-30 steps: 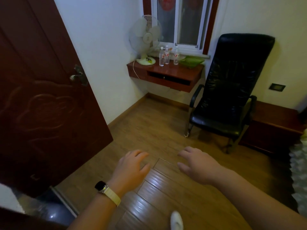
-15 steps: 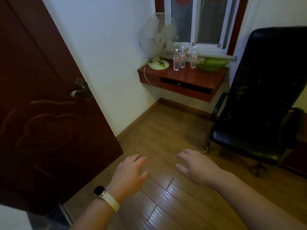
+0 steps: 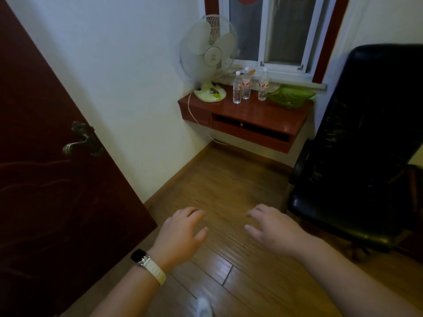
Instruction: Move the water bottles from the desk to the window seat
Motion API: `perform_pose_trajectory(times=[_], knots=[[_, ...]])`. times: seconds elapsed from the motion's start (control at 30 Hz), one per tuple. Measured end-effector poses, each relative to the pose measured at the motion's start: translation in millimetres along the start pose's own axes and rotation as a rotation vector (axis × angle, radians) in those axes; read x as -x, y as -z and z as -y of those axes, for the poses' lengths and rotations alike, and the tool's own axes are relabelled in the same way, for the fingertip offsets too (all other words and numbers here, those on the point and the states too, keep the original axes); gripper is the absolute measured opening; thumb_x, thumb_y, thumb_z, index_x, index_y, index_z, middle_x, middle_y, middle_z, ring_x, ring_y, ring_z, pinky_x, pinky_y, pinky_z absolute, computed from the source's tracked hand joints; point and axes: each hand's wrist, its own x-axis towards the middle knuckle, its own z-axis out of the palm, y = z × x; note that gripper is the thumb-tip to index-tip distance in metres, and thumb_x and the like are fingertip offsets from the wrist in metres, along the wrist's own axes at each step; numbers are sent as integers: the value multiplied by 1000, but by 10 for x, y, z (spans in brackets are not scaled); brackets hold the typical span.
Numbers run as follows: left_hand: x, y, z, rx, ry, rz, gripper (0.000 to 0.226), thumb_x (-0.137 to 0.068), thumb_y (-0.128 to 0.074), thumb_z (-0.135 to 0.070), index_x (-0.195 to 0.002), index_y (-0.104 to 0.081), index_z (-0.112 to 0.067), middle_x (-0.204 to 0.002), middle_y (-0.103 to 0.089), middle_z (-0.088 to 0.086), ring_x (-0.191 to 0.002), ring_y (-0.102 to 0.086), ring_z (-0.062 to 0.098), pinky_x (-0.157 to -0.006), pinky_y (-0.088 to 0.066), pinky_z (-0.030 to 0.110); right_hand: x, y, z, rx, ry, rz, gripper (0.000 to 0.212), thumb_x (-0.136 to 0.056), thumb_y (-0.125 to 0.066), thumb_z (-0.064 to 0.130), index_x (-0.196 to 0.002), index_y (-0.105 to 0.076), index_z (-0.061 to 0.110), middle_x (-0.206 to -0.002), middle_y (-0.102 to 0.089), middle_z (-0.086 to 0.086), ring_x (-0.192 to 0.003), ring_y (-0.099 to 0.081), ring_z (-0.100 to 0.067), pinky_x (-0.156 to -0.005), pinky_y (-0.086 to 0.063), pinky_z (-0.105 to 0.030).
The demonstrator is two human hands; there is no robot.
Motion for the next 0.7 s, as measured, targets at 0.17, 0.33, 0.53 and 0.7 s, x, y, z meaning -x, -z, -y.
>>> perform_pose_trajectory(times=[0.17,0.33,0.53,0.7], knots=[[-754,26,377,-3,-41,18,52,-99,-45,-49,-147,-39,-32,-149,-42,-10,-138,-36,10,-112,-32,31,-698,53,-3,-1,-37,32,47,-95,-47,52,-138,-47,34,-138,-47,12,-124,-48,-8,-101,-46,-31],[-1619,238,836,54,-92,32,50,-98,-46,-46,-146,-40,-32,-149,-42,-10,-138,-37,10,-112,-34,32,-1543,219,86,24,-100,16,47,-94,-48,54,-138,-47,36,-139,-47,13,-125,-48,-7,-102,-46,-30],[-2476,588,1302,80,-134,30,51,-98,-48,-45,-146,-40,-32,-149,-43,-10,-137,-39,10,-113,-36,33,-2451,526,371,64,-141,-72,47,-94,-51,51,-138,-47,35,-141,-47,11,-126,-49,-8,-100,-49,-29],[-2937,765,1543,116,-142,41,51,-98,-48,-46,-146,-40,-34,-148,-43,-10,-131,-44,9,-109,-40,34,-2915,601,474,64,-147,-61,48,-95,-49,52,-139,-45,36,-142,-46,11,-127,-48,-8,-100,-48,-29]])
